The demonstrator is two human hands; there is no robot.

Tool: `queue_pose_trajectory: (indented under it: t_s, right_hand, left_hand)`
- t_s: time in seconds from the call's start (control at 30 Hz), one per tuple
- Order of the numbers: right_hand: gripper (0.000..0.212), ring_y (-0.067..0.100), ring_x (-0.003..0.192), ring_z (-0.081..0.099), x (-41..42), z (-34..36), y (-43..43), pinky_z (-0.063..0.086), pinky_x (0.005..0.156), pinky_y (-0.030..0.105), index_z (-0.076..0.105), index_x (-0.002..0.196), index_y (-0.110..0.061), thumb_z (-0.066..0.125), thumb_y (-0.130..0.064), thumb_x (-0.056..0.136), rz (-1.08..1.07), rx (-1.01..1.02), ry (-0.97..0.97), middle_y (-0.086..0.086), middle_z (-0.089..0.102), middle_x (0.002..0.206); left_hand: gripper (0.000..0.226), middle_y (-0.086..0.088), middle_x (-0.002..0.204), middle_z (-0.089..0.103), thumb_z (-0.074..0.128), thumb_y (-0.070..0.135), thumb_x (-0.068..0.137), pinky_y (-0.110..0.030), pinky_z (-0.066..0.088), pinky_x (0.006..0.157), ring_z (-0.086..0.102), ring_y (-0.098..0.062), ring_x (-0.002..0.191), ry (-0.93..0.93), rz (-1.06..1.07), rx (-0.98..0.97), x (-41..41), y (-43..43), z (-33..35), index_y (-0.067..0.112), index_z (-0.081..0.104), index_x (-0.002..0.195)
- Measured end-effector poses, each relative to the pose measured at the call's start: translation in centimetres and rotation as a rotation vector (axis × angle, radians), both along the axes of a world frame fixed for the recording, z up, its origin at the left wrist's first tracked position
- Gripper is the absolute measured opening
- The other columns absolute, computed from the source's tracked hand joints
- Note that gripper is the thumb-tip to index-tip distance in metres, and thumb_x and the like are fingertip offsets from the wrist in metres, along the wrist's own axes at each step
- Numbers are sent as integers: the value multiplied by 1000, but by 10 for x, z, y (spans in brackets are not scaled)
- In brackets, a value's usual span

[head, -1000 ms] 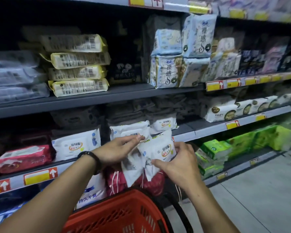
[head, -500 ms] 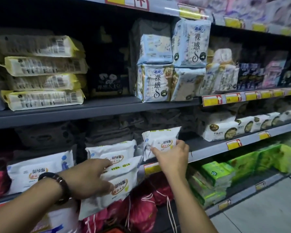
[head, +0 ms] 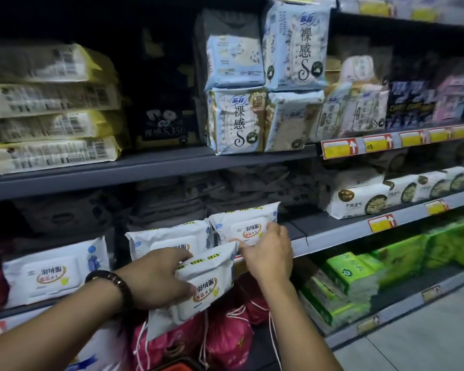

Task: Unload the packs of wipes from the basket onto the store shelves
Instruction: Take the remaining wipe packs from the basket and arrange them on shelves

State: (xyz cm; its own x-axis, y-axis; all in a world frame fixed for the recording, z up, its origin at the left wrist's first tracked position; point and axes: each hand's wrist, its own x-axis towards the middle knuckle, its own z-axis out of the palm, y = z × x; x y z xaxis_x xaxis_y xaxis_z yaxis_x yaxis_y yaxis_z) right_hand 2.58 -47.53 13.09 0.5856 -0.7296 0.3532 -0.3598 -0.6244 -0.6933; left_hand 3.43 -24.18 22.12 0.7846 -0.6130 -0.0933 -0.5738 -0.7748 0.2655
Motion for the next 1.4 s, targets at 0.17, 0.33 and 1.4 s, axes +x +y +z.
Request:
queue_pose_trajectory:
  t_s: [0.17,0.33,1.4]
  right_hand:
    - [36,31,106,69,-29,35,-37,54,87,35,73,111,-17,74,-43,86,106,115,-63,7,75,105]
    - [17,17,75,69,-77,82,-49,50,63,19,71,87,-22,84,-29,79,333,212,-121,-2,71,70]
    - [51,14,107,74,-38,-11,-124,61,97,46,73,112,-31,87,-41,64,425,363,-520,4,73,122]
  left_hand:
    - [36,18,121,67,77,37,88,-26,49,100,63,-8,117,-42,-19,-83,-2,-23,5,35,65,122]
    - [30,11,104,74,79,32,85,-28,54,79,70,-12,93,-45,-13,-316,-3,-76,16,31,69,112]
    - [16,-17,87,73,60,-7,95,-32,56,65,70,-27,75,717,39,-1048,36,-206,-37,-1,72,103]
